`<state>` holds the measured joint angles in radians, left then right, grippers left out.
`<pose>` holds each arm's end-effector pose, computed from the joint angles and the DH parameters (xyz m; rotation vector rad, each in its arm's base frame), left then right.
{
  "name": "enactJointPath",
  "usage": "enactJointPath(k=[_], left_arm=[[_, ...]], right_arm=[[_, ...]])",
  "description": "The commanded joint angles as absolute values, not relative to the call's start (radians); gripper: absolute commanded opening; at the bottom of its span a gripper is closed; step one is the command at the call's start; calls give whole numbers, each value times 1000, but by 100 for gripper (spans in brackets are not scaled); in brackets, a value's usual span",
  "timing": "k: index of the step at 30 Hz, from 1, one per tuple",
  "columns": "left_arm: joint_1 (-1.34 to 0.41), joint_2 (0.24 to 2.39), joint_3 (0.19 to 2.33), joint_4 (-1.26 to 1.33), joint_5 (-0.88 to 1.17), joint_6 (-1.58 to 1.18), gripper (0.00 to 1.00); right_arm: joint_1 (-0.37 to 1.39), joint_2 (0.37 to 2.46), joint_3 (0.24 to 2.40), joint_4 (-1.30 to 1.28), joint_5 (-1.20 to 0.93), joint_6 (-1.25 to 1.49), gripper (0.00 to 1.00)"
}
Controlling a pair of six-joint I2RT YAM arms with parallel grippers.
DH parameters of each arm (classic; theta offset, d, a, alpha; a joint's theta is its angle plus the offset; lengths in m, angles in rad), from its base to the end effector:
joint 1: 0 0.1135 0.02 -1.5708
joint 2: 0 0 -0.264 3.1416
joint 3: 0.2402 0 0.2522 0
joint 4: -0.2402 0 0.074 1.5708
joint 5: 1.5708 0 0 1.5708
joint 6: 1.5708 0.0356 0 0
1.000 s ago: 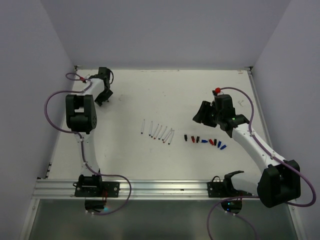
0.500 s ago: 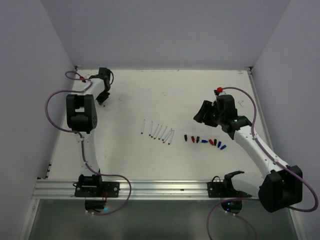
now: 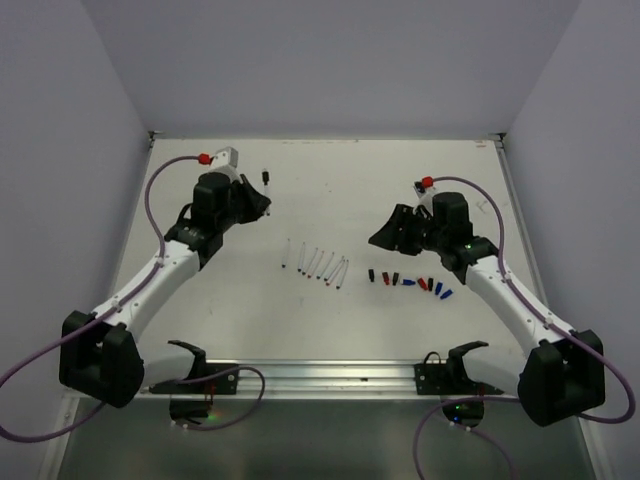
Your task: Open the pen caps
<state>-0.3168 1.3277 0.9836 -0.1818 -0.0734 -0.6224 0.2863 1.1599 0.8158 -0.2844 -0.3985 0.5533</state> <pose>0.2878 -0.0916 0.2886 -0.3691 2.1009 -0.4859 0.2376 0.0844 0.2666 0.0710 2.2904 0.8936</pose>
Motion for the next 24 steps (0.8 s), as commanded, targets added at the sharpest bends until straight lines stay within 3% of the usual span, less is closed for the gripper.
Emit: enactJointPath(k=[1,10,24], left_arm=[[-352,1252,842,146,352,-583,0],[-603,1196,834,49,311,-488,0],[-741,1203,824,57,273,-500,0]], right_arm=[[308,1100,785,-117,-540,630,52],[414,1109,842,-41,-486,698,50],[546,1206,928,-8,-341,736,50]])
